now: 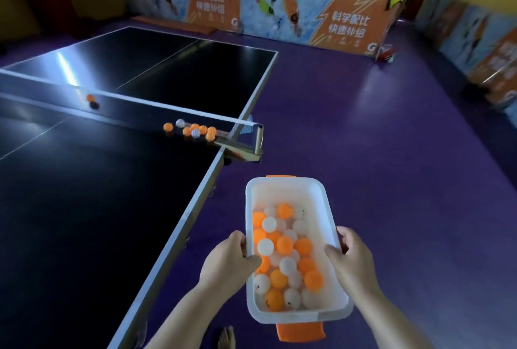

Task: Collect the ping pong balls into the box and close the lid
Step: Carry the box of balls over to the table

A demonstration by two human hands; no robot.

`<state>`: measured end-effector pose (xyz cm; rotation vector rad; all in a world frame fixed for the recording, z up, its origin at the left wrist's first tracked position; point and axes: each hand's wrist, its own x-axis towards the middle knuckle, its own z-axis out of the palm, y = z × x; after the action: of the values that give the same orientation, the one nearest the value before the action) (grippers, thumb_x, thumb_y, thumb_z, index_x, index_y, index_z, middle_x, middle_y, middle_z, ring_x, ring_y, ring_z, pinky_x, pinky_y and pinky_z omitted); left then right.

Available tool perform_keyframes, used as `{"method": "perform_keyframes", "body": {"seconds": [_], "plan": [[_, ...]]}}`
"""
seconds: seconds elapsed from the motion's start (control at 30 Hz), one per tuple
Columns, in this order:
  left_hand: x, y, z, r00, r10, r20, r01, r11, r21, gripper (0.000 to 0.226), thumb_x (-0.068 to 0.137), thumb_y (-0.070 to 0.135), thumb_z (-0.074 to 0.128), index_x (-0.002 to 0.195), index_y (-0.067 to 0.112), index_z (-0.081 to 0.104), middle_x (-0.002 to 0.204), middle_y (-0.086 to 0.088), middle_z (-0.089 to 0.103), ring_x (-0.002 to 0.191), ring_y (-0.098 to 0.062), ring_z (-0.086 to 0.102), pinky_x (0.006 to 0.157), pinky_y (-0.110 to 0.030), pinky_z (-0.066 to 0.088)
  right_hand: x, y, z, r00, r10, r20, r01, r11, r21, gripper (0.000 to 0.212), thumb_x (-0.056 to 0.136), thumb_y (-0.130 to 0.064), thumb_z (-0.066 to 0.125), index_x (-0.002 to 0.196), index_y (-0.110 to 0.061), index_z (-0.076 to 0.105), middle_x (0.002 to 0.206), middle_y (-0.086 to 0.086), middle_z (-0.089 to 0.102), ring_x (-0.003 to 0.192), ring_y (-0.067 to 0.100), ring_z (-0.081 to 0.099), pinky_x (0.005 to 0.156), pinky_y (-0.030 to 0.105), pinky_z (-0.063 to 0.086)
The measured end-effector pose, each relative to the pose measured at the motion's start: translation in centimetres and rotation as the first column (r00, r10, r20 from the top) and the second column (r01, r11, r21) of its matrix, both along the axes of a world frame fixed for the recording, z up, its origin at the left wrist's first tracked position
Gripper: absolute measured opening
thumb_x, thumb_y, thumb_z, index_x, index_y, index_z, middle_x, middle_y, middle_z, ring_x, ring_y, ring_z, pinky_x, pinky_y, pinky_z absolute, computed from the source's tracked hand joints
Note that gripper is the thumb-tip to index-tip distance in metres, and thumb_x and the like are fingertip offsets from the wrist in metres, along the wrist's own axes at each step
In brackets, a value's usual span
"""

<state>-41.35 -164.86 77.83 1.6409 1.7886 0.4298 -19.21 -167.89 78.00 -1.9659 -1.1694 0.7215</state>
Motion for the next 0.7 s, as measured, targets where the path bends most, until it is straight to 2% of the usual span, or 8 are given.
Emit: {"method": "perform_keyframes", "body": {"seconds": [0.23,0.33,0.47,0.57,0.7], "plan": [[0.8,15.2,1.1,0.993,-0.115,-0.019,0.116,0.993,0.022,0.024,0.068,0.041,0.069,0.081,0.032,0.050,0.073,0.009,0.060,0.067,-0.009,0.061,0.062,-0.029,0.058,0.6,12.4,0.4,0.994,-0.110,0.008,0.110,0.994,-0.001,0.035,0.081,-0.018,0.060,0.116,-0.022,0.056,0.094,-0.012,0.064,0.081,0.004,0.061,0.060,0.023,0.044],[2.1,20.5,1.9,0.977,-0.211,0.039,0.211,0.977,-0.002,0.022,0.071,0.037,0.067,0.082,0.027,0.051,0.074,0.007,0.061,0.066,-0.009,0.061,0.055,-0.026,0.049,1.8,16.3,0.9,0.982,-0.187,0.017,0.186,0.982,0.025,0.035,0.082,-0.016,0.060,0.116,-0.021,0.056,0.092,-0.012,0.064,0.081,0.004,0.060,0.061,0.024,0.045],[5.0,26.0,2.0,0.955,-0.281,0.094,0.281,0.960,0.008,0.021,0.075,0.037,0.067,0.085,0.027,0.050,0.076,0.008,0.062,0.066,-0.008,0.062,0.054,-0.025,0.051,4.4,20.4,1.3,0.967,-0.250,0.037,0.249,0.968,0.036,0.037,0.083,-0.015,0.061,0.119,-0.020,0.055,0.093,-0.010,0.064,0.080,0.004,0.060,0.060,0.022,0.043],[7.3,29.6,1.3,0.946,-0.306,0.105,0.308,0.951,-0.008,0.021,0.077,0.036,0.066,0.088,0.026,0.051,0.078,0.010,0.062,0.067,-0.006,0.061,0.055,-0.022,0.050,6.7,24.0,1.0,0.964,-0.262,0.052,0.261,0.965,0.028,0.037,0.083,-0.012,0.061,0.119,-0.017,0.055,0.084,-0.011,0.063,0.075,0.003,0.060,0.057,0.020,0.041],[11.0,35.0,0.3,0.954,-0.287,0.088,0.290,0.957,-0.024,0.019,0.077,0.035,0.065,0.085,0.026,0.051,0.075,0.008,0.063,0.065,-0.009,0.062,0.057,-0.027,0.052,10.2,29.2,-0.1,0.963,-0.268,0.040,0.268,0.963,0.007,0.037,0.082,-0.013,0.062,0.118,-0.018,0.056,0.086,-0.011,0.064,0.077,0.003,0.060,0.058,0.018,0.041]]}}
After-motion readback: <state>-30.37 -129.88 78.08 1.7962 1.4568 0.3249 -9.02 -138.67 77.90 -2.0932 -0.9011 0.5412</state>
